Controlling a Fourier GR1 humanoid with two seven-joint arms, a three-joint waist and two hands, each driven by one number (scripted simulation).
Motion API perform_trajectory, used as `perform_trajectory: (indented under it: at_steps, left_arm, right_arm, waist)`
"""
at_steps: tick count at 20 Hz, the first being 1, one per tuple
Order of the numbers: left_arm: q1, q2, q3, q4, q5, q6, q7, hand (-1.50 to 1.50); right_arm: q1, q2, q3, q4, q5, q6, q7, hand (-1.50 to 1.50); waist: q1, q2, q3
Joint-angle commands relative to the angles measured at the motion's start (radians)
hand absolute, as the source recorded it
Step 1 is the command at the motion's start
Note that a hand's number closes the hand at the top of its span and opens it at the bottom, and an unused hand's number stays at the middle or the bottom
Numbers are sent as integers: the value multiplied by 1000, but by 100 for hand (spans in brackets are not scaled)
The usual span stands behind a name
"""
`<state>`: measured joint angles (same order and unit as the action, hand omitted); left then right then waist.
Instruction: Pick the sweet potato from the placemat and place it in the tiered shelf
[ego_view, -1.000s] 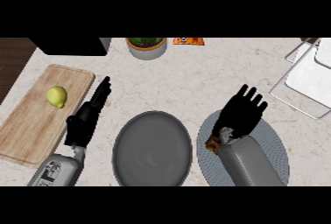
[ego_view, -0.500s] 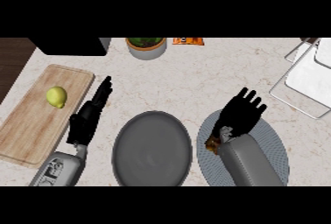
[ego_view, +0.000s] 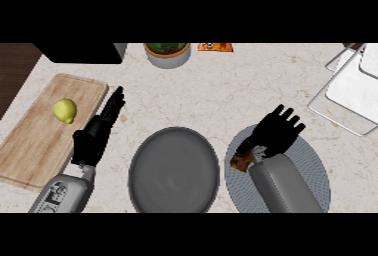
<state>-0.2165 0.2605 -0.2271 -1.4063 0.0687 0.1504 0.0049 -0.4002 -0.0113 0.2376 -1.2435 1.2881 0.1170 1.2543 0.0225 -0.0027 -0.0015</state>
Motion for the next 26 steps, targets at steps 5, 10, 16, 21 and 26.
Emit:
perform_trajectory:
  at_steps: [5,10,16,21,26]
  left_arm:
    - [-2,-9,19,60,-6,-12,-50,0]
    - [-33,23,46,30,11,-35,21,0]
    - [-11,-34,14,17,-23,3,-3,0]
    - [-30,-40,24,53,-27,-3,-9,0]
    - [-1,-41,12,3,-38,0,12,0]
  right_arm:
    - [1,11,13,49,11,1,233,-150]
    - [37,11,13,37,9,-14,233,-150]
    - [34,11,36,83,-16,-73,233,-150]
    - [62,11,52,128,-30,-123,233,-150]
    - [79,11,71,84,-75,6,233,150]
  waist:
    - [-9,5,0]
    - [-10,2,1]
    - [-5,4,1]
    - [-8,7,1]
    - [-7,0,1]
